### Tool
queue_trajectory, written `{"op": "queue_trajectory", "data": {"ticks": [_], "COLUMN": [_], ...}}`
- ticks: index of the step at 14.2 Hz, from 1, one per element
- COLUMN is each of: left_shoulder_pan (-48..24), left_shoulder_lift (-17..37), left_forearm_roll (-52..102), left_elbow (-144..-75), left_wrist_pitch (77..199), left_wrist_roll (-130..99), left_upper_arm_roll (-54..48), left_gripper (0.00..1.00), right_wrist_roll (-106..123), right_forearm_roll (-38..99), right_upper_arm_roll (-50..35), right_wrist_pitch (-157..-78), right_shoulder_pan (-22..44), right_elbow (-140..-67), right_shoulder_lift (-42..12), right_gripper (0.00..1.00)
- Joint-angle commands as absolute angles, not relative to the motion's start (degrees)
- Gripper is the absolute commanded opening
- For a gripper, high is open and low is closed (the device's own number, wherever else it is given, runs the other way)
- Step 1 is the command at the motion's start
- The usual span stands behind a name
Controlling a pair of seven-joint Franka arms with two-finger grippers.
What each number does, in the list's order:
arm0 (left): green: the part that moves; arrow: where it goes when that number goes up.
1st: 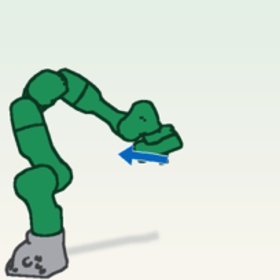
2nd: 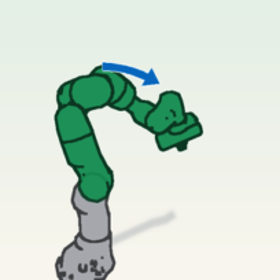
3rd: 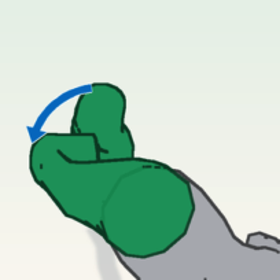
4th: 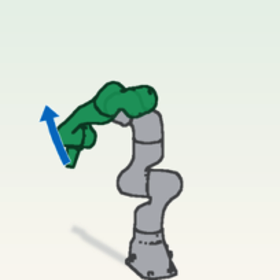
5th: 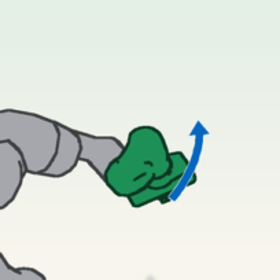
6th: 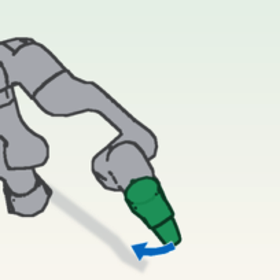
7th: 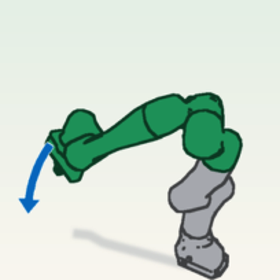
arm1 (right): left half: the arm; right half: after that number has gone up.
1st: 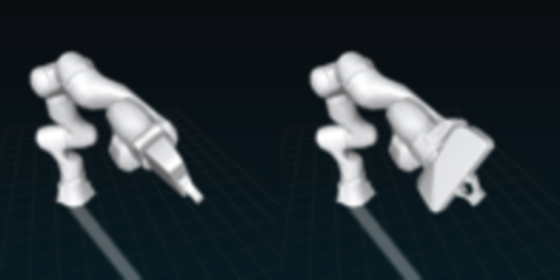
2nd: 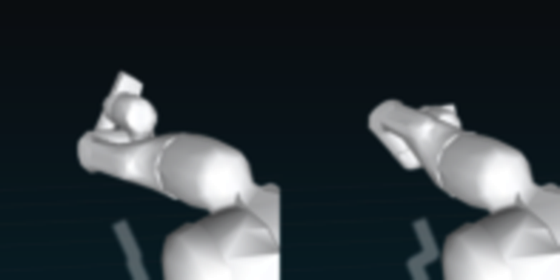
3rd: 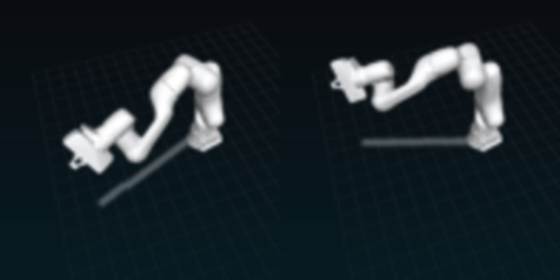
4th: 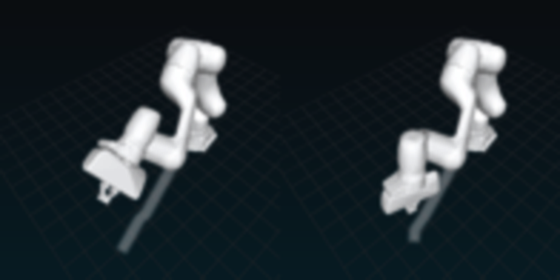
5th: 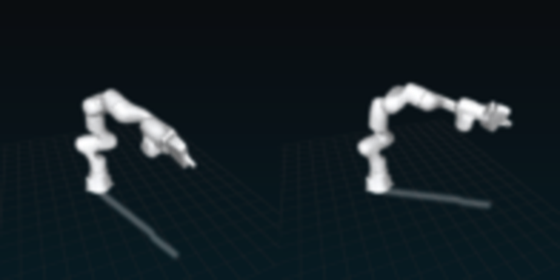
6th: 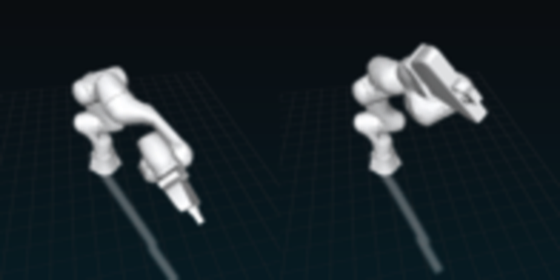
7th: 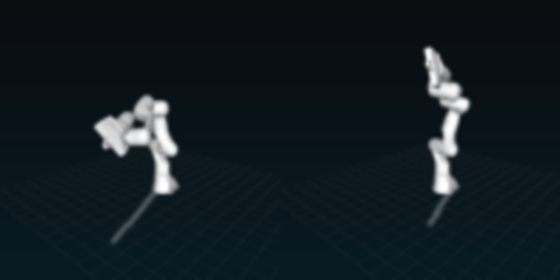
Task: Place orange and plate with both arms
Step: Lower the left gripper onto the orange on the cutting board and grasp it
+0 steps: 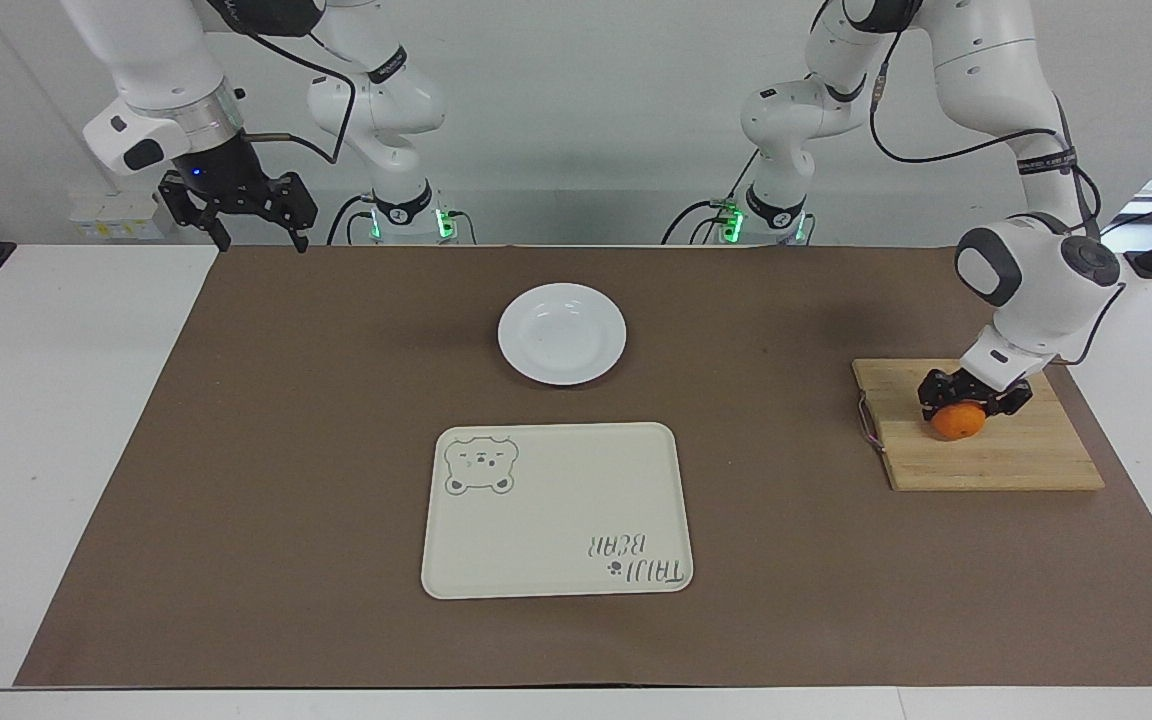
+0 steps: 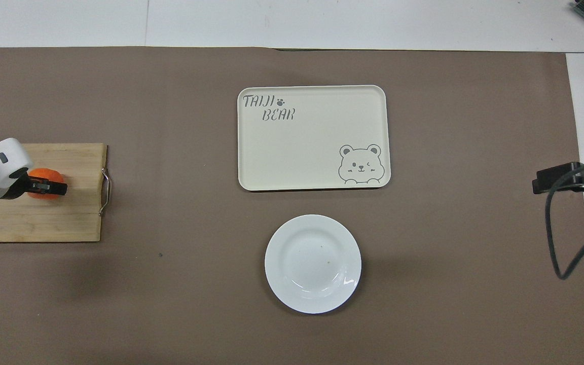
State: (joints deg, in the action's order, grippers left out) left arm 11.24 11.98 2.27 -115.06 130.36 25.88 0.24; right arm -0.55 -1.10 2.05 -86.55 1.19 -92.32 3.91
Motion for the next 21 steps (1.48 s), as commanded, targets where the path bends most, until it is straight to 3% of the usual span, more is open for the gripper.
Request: {"op": "queue_trajectory", "data": {"ticks": [1, 4, 11, 18, 21], "left_shoulder_pan": [11.1, 10.7, 1.8, -8.5, -16.6], "left_shoulder_lift": [10.2, 8.1, 1.5, -1.8, -2.5], "left_forearm_roll": [3.3, 3.1, -0.2, -1.1, -0.9], "left_elbow": [-109.9, -105.0, -97.3, -98.3, -100.4], "left_wrist_pitch": [123.1, 114.1, 96.2, 93.5, 95.5], "left_wrist_roll": [26.5, 22.2, 4.9, -7.5, -19.3], "left_upper_arm_roll": [-0.1, -1.1, -1.4, -2.3, -2.3], "left_gripper": [0.00, 0.00, 0.00, 0.00, 0.00], "right_wrist_roll": [-1.8, -1.8, -1.8, -1.7, -1.7], "right_forearm_roll": [0.1, 0.1, 0.1, 0.1, 0.1], "right_upper_arm_roll": [1.9, 1.9, 1.9, 1.9, 1.9], "right_wrist_pitch": [-87.0, -87.0, -87.0, -86.9, -86.9], "right_shoulder_pan": [1.1, 1.1, 1.1, 1.1, 1.1], "right_elbow": [-93.9, -93.9, -93.9, -93.9, -94.0], "right_shoulder_lift": [5.3, 5.3, 5.3, 5.3, 5.3], "right_gripper": [1.00, 1.00, 1.00, 1.00, 1.00]}}
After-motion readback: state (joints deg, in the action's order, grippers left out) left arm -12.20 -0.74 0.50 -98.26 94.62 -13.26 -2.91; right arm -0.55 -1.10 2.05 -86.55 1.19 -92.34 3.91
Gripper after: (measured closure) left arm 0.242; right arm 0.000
